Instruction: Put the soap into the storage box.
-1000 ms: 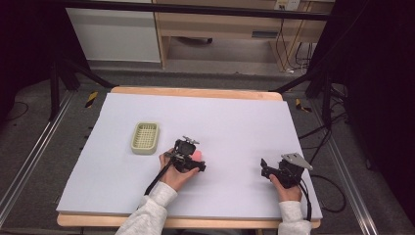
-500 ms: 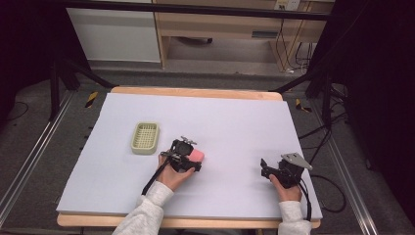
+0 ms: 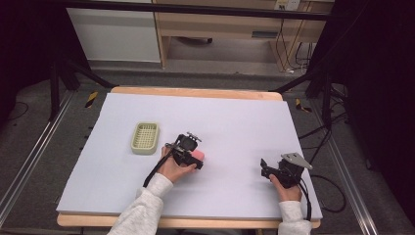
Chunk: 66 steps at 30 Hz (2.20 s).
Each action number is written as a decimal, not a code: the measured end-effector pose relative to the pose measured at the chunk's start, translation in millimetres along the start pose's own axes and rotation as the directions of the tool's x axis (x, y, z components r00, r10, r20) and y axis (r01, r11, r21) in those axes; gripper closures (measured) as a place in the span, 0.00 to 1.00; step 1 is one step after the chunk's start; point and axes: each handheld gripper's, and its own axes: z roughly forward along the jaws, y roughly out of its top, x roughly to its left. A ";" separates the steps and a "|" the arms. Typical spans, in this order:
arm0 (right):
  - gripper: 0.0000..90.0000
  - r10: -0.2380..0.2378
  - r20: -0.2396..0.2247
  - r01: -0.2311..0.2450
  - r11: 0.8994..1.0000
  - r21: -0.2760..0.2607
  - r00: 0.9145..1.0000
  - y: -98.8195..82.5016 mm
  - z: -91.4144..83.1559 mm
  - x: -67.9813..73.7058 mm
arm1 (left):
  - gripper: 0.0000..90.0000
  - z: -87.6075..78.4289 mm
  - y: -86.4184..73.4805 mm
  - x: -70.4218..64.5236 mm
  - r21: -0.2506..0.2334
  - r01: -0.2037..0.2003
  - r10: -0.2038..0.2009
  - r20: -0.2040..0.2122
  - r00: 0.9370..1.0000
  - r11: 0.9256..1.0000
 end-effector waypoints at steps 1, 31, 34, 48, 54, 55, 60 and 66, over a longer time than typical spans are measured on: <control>0.05 0.000 0.000 0.000 1.000 0.000 1.000 0.0 0.0 -0.1 | 0.35 1.4 0.1 0.3 0.005 0.001 -0.001 0.002 1.000 1.000; 0.05 0.005 -0.004 -0.005 1.000 0.006 1.000 0.2 0.5 -0.1 | 0.41 -13.0 7.2 -0.2 0.052 -0.010 0.011 -0.014 1.000 0.999; 0.05 0.002 -0.003 -0.002 1.000 0.005 1.000 0.1 0.4 -0.2 | 0.41 -21.2 7.2 0.5 0.038 -0.015 0.015 -0.018 1.000 0.999; 0.05 0.002 -0.003 -0.002 1.000 0.005 1.000 0.1 0.4 -0.1 | 0.41 -52.5 2.1 20.5 -0.010 0.014 -0.015 -0.040 0.999 1.000; 0.05 0.001 -0.003 -0.001 1.000 0.005 1.000 0.1 0.4 -0.1 | 0.41 -62.1 0.0 33.3 -0.022 0.036 -0.037 -0.060 0.998 0.999; 0.05 0.001 -0.004 -0.001 1.000 0.005 1.000 0.1 0.5 -0.1 | 0.41 -63.4 -0.1 35.6 -0.024 0.040 -0.042 -0.062 0.997 0.999; 0.05 0.003 -0.004 -0.003 1.000 0.005 1.000 0.1 0.5 -0.1 | 0.41 -68.6 -0.2 48.1 -0.039 0.070 -0.073 -0.071 0.995 0.997; 0.05 0.004 -0.003 -0.004 1.000 0.006 1.000 0.1 0.5 -0.1 | 0.41 -71.6 -0.5 64.4 -0.048 0.112 -0.116 -0.092 0.989 0.993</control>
